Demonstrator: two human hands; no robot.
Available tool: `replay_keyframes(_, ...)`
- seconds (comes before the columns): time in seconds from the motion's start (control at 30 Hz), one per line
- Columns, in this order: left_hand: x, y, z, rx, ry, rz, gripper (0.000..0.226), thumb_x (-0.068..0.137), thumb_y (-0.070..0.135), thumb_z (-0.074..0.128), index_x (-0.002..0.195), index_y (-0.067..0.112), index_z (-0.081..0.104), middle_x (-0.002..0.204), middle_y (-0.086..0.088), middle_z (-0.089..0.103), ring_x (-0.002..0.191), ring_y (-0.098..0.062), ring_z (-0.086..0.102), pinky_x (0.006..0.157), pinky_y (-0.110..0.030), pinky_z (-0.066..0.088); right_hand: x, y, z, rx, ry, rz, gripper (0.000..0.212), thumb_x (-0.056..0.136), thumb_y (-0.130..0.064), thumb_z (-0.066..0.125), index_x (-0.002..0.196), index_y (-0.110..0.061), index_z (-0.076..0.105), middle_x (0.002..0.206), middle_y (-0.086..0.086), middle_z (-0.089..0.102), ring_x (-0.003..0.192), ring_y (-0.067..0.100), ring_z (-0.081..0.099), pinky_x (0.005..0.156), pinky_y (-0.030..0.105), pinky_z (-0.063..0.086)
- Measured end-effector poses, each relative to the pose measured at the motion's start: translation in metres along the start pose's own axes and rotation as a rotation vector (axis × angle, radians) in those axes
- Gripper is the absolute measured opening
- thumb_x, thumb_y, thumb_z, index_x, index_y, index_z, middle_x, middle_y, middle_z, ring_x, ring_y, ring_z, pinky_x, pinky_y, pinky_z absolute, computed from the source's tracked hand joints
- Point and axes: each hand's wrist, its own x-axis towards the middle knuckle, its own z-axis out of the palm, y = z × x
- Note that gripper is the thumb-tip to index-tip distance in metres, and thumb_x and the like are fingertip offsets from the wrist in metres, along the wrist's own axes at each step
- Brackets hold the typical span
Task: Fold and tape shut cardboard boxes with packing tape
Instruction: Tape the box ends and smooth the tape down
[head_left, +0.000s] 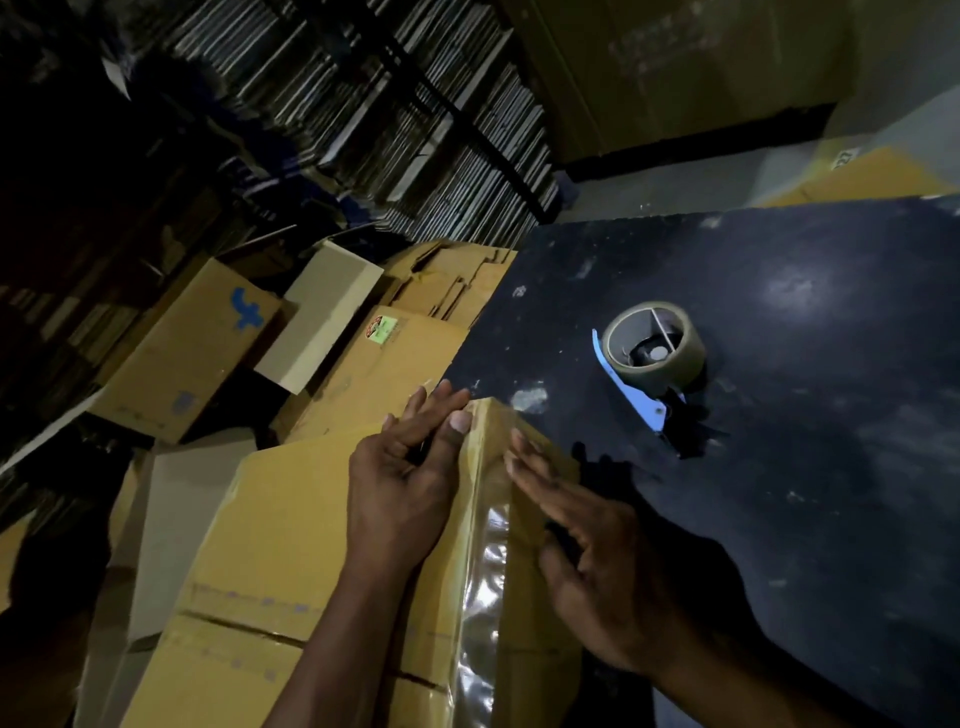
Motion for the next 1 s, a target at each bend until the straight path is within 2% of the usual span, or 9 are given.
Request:
replay_keyframes(0.13,-0.001,0.001,0.0,-0.004,0.006,0.004,0.034,0.101,0.045,0.069,0.133,0.038,0.076,0.149,0.014,0.066,0.153,0.0,0.045,0.132,-0.057,0.031,0.002,0.005,-0.011,-0.103,0.108,-0.046,0.075,0.077,0.012,0.051,0.146,-0.011,0.064,0.154,-0.006,0.059,0.148,0.007,0.048,0.119,0.031,0.044)
replay_keyframes(0.3,0.0,-0.001,0.001,-0.052,-0.005,-0.015,0.033,0.101,0.044,0.071,0.133,0.035,0.077,0.147,0.015,0.068,0.152,0.0,0.045,0.131,-0.058,0.032,0.028,0.002,0.003,-0.202,0.036,0.105,0.079,0.083,-0.01,0.038,0.161,-0.018,0.045,0.169,-0.009,0.038,0.157,0.003,0.029,0.13,0.033,0.028)
replay_keyframes(0.43,0.0,-0.003,0.002,-0.059,-0.006,-0.024,0.034,0.103,0.045,0.07,0.134,0.035,0.077,0.148,0.016,0.067,0.154,0.001,0.043,0.132,-0.057,0.03,0.001,0.008,0.0,-0.283,0.149,0.07,0.077,0.072,0.001,0.048,0.139,-0.029,0.071,0.162,-0.006,0.05,0.143,0.019,0.051,0.115,0.019,0.037)
replay_keyframes(0.5,0.0,-0.004,0.002,-0.062,-0.007,-0.029,0.034,0.103,0.046,0.07,0.134,0.035,0.077,0.148,0.017,0.066,0.154,0.001,0.043,0.132,-0.057,0.029,0.003,0.003,-0.01,-0.09,0.266,0.167,0.053,0.087,-0.01,0.059,0.131,-0.035,0.074,0.15,-0.007,0.063,0.134,0.013,0.061,0.112,0.02,0.044)
replay_keyframes(0.6,-0.001,-0.003,0.002,-0.058,-0.008,-0.025,0.031,0.103,0.046,0.069,0.133,0.04,0.077,0.149,0.017,0.066,0.154,0.0,0.043,0.132,-0.057,0.029,0.042,-0.03,-0.028,0.286,0.271,0.355,0.015,0.098,-0.05,0.069,0.104,-0.045,0.082,0.11,-0.019,0.078,0.105,-0.001,0.071,0.096,0.03,0.055)
replay_keyframes(0.67,-0.001,-0.003,0.002,-0.054,-0.01,-0.023,0.03,0.104,0.046,0.069,0.133,0.044,0.076,0.149,0.017,0.066,0.155,0.0,0.042,0.132,-0.057,0.029,0.073,-0.046,-0.035,0.288,0.134,0.373,0.034,0.098,-0.055,0.071,0.069,-0.039,0.077,0.071,-0.023,0.068,0.071,-0.004,0.063,0.077,0.021,0.049)
replay_keyframes(0.7,-0.001,-0.003,0.002,-0.054,-0.01,-0.02,0.03,0.104,0.047,0.069,0.133,0.045,0.075,0.149,0.016,0.066,0.155,0.0,0.042,0.133,-0.056,0.028,0.086,-0.049,-0.036,0.263,0.071,0.399,0.039,0.094,-0.058,0.073,0.066,-0.032,0.077,0.065,-0.021,0.064,0.064,-0.001,0.06,0.073,0.023,0.049)
replay_keyframes(0.83,0.0,0.0,0.002,-0.047,-0.008,-0.019,0.031,0.102,0.045,0.069,0.133,0.05,0.073,0.149,0.013,0.066,0.155,0.001,0.042,0.133,-0.056,0.028,0.11,-0.033,-0.033,0.339,-0.078,0.545,0.033,0.084,-0.047,0.089,0.1,-0.019,0.086,0.092,0.001,0.082,0.09,0.018,0.08,0.088,0.042,0.065)
replay_keyframes(1.0,0.001,0.001,0.001,-0.027,-0.009,-0.022,0.029,0.102,0.047,0.07,0.129,0.059,0.072,0.148,0.018,0.066,0.153,0.003,0.043,0.133,-0.056,0.029,0.099,-0.001,-0.021,0.606,-0.032,0.585,0.024,0.093,-0.013,0.081,0.116,-0.006,0.08,0.108,0.009,0.082,0.104,0.022,0.078,0.084,0.029,0.063)
